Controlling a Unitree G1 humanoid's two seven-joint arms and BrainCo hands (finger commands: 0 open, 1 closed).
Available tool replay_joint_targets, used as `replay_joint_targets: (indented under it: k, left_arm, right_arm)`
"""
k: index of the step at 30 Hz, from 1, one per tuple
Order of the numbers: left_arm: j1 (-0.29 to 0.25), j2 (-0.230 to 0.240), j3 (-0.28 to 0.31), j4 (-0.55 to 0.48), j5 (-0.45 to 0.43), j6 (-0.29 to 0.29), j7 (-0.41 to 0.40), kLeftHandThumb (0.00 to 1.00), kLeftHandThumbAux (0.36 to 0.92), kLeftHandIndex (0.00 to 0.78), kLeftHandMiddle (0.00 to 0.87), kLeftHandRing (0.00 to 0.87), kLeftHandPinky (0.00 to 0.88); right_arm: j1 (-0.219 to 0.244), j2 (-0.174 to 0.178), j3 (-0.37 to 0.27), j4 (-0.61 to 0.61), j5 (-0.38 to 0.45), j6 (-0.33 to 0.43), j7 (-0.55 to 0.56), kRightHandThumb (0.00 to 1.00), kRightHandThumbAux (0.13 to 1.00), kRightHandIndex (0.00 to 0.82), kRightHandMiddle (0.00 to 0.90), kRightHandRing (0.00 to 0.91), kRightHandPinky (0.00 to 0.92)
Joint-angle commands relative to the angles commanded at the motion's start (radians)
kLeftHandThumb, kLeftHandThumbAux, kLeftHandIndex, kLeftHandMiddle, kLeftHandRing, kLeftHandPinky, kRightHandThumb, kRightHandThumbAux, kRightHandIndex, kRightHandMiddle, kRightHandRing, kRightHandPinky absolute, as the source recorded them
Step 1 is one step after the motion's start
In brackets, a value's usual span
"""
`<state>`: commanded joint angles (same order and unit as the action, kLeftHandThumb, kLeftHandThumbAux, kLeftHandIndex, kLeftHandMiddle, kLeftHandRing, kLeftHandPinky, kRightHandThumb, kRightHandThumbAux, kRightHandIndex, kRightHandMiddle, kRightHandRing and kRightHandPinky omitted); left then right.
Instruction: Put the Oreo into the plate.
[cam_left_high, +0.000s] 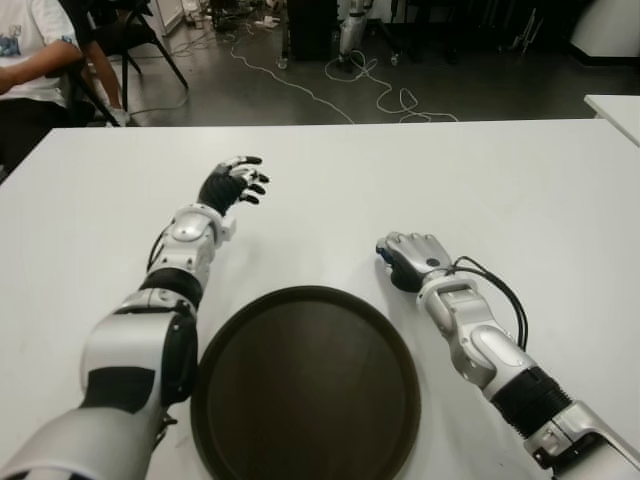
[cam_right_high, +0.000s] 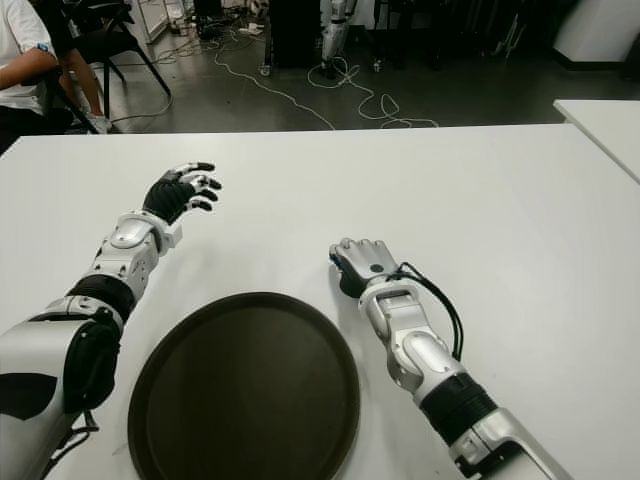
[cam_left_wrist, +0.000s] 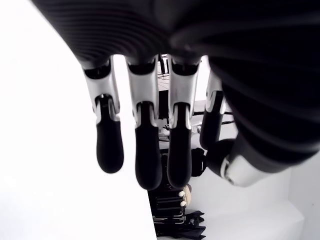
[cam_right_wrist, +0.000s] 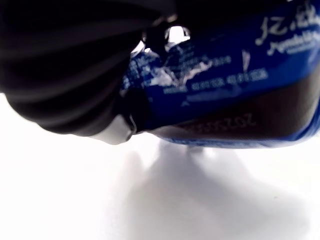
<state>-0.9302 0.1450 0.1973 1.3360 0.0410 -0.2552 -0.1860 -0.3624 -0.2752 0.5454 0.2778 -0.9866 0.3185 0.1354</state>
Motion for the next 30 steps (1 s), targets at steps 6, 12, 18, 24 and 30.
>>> replay_joint_targets:
  k: [6,12,18,24,30]
  left_arm:
    - [0.000,0.000,0.001,-0.001,0.000,0.001,0.004,0.101,0.627,0.302,0.484,0.505,0.504]
    - [0.000,-0.002,0.004,-0.001,-0.002,0.000,0.002,0.102,0.620,0.293,0.485,0.507,0.510]
    - [-0.001,-0.006,0.004,-0.001,-0.002,0.001,0.005,0.117,0.628,0.282,0.479,0.503,0.507]
    - [-0.001,-0.009,0.002,-0.001,0.000,-0.002,0.006,0.121,0.638,0.283,0.483,0.502,0.498]
    - [-0.002,-0.010,0.001,-0.001,0.001,-0.001,0.010,0.099,0.619,0.270,0.455,0.487,0.485]
  right_arm:
    - [0.000,0.008,0.004,-0.039,-0.014,0.046,0.045,0.847,0.681,0.419,0.486,0.728,0.765]
    - [-0.001,0.005,0.003,-0.027,-0.006,0.050,0.034,0.847,0.682,0.418,0.486,0.725,0.748]
    - [-0.015,0.003,-0.002,-0.024,-0.001,0.046,0.033,0.847,0.681,0.418,0.485,0.708,0.731]
    - [-0.029,-0.001,-0.016,-0.024,-0.009,0.040,-0.008,0.846,0.681,0.418,0.485,0.702,0.736]
    - [0.005,-0.031,-0.064,-0.097,0.013,-0.009,-0.094,0.846,0.679,0.425,0.486,0.714,0.755]
